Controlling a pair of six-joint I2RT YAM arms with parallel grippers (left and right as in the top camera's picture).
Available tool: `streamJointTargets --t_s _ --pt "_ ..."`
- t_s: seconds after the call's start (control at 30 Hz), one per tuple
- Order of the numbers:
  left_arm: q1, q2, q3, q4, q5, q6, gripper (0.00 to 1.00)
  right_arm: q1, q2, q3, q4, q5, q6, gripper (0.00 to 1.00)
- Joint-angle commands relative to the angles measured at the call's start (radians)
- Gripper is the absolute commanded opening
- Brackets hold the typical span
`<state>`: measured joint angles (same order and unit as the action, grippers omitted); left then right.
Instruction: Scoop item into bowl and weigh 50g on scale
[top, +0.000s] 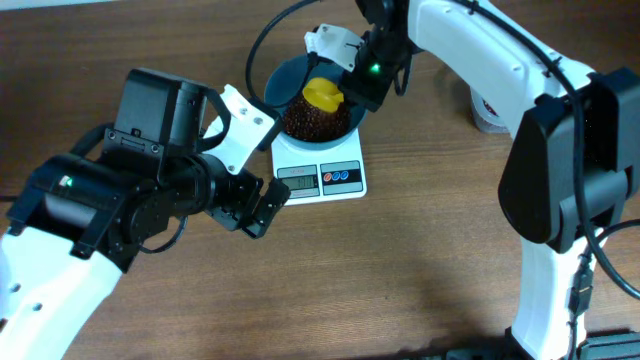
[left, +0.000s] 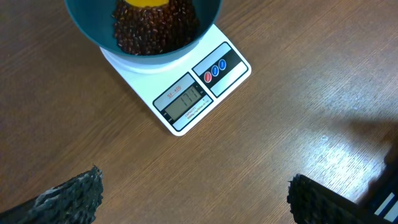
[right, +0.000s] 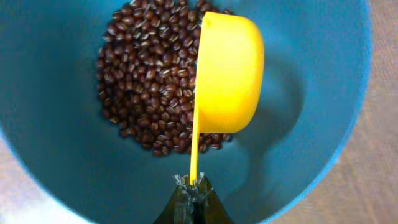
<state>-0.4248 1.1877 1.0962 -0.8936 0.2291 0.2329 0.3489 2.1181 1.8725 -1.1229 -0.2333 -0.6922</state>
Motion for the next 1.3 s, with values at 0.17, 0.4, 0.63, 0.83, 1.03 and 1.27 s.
streamJointTargets --t_s 0.17,0.4,0.63,0.83,1.03,1.27 --pt "0.002 0.002 0.016 -0.001 0.011 0.016 0.99 0.003 -0.025 0.012 -0.039 -0.139 -0.005 0.04" --pt "0.002 0.002 0.016 -0.001 0.011 0.016 0.99 -0.039 -0.025 0.012 -0.151 -0.365 -0.005 0.04" --pt "0.002 0.002 0.016 -0.001 0.011 0.016 0.99 -0.183 -0.025 0.015 -0.180 -0.600 0.021 0.04" --pt "0.002 0.002 0.016 -0.001 0.011 0.016 0.99 -0.235 -0.026 0.050 -0.180 -0.653 0.059 0.04" --pt "0.002 0.002 0.016 -0.001 0.011 0.016 0.99 -0.329 -0.038 0.191 -0.225 -0.636 0.133 0.04" --pt "0.002 0.002 0.016 -0.001 0.011 0.016 0.99 -0.486 -0.038 0.298 -0.365 -0.391 0.201 0.04"
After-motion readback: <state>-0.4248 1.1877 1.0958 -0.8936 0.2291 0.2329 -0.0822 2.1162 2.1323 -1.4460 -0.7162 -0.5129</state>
